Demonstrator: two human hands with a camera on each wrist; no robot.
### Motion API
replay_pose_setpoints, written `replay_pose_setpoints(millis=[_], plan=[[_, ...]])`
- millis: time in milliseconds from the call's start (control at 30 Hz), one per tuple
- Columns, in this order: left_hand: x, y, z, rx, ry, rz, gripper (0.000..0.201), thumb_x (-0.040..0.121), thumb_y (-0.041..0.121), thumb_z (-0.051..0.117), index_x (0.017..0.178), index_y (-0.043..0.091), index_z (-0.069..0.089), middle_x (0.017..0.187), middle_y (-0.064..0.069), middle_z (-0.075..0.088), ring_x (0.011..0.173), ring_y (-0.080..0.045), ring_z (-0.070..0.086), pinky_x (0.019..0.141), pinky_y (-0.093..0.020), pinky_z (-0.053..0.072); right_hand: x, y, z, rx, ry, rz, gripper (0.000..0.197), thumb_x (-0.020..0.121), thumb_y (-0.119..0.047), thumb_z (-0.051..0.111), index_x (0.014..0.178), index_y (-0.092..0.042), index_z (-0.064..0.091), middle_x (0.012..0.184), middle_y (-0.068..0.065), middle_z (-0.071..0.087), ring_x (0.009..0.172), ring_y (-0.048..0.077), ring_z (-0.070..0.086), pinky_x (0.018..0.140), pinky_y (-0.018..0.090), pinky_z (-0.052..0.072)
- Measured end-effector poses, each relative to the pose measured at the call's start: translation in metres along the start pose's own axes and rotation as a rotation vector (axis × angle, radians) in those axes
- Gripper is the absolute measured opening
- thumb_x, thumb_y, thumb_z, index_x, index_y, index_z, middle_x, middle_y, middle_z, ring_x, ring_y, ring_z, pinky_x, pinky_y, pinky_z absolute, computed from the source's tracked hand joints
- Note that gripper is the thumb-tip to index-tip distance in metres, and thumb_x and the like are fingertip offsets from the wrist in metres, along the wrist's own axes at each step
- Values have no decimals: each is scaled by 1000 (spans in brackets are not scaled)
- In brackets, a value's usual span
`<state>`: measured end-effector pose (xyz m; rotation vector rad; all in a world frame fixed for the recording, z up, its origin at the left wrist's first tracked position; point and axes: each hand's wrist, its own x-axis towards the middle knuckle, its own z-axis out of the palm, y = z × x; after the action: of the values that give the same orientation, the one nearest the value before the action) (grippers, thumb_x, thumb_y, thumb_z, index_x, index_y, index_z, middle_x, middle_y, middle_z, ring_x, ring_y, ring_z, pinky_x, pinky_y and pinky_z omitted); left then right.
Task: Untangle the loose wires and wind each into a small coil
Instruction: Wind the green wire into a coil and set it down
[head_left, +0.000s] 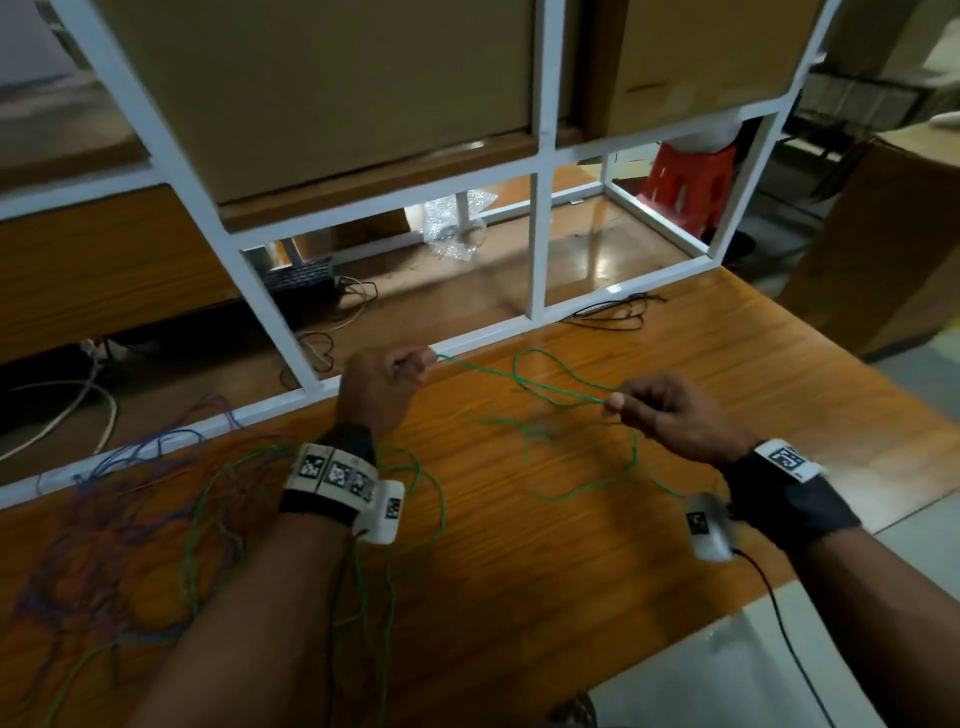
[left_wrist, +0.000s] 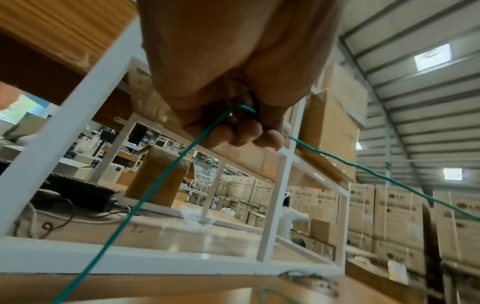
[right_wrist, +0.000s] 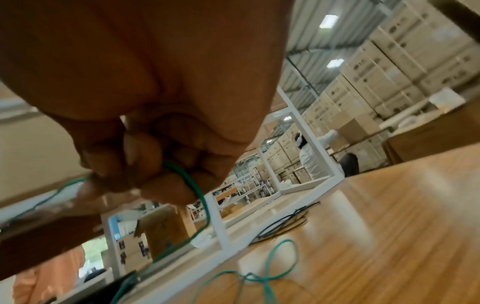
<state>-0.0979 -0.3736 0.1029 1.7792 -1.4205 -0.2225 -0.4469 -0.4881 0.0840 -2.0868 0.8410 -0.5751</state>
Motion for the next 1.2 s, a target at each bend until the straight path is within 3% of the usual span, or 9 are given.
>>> replay_pose_setpoints(millis=[167, 333, 433, 500, 600, 767, 967, 1067, 1200], plan=[[6, 0, 32, 230, 137, -280, 39, 91, 45, 55, 109, 17, 75, 107, -7, 74, 102, -30, 66, 87, -38, 52, -4, 30, -17, -23, -63, 10, 28, 104, -26, 59, 83, -10, 68, 59, -11, 52, 54, 6, 47, 56, 30, 37], [-29, 98, 88, 485, -68, 294, 73, 84, 59, 55, 148, 26, 44, 157, 1, 40, 148, -26, 30, 118, -59, 15, 13, 22, -7, -36, -41, -96, 26, 103, -24, 62, 77, -26, 65, 57, -9, 55, 51, 11, 49, 51, 37, 40], [-38, 128, 120, 528, -275, 374, 52, 95, 51, 53, 141, 29, 51, 130, 2, 66, 125, -18, 57, 117, -62, 20, 17, 6, -4, -7, -109, -193, 27, 102, -31, 59, 81, -18, 68, 65, 3, 64, 57, 25, 59, 53, 47, 48], [-35, 121, 115, 301, -277, 319, 25, 98, 42, 55, 115, 30, 68, 86, 4, 73, 82, -20, 67, 91, -40, 51, 13, 3, -16, 71, -96, -213, 31, 102, -36, 59, 77, -19, 66, 62, 0, 58, 54, 20, 51, 52, 42, 43], [-27, 96, 82, 26, -113, 94, 28, 97, 45, 50, 91, 31, 73, 66, 11, 64, 62, -4, 61, 60, -18, 43, -6, 20, -47, 52, -60, -181, 33, 101, -47, 58, 81, -23, 69, 62, 10, 55, 54, 20, 49, 52, 43, 42], [-27, 53, 52, 10, 75, -255, 40, 96, 53, 54, 76, 26, 75, 74, 11, 73, 71, -4, 64, 77, -38, 54, -37, 48, -80, -66, -114, -81, 23, 104, -36, 59, 89, -22, 71, 70, 12, 62, 61, 31, 57, 57, 47, 49], [-66, 129, 98, 504, -20, 71, 76, 87, 56, 61, 152, 26, 37, 156, -1, 42, 146, -28, 32, 120, -57, 15, -49, 19, -72, -138, -62, -106, 26, 102, -25, 64, 77, -21, 70, 75, -4, 72, 75, 13, 64, 71, 37, 50], [-80, 189, 138, 529, -202, 315, 52, 92, 52, 48, 141, 32, 51, 137, 4, 61, 139, -20, 44, 119, -64, 2, -50, 7, -68, -151, -79, -156, 30, 102, -28, 64, 73, -25, 69, 73, -6, 71, 74, 13, 65, 71, 37, 51], [-68, 190, 138, 54, -127, 173, 21, 96, 35, 54, 99, 28, 74, 80, 5, 73, 79, -13, 67, 88, -38, 51, -52, 14, -87, 37, -67, -155, 23, 98, -30, 71, 77, -22, 70, 69, -3, 68, 68, 13, 65, 67, 33, 53]])
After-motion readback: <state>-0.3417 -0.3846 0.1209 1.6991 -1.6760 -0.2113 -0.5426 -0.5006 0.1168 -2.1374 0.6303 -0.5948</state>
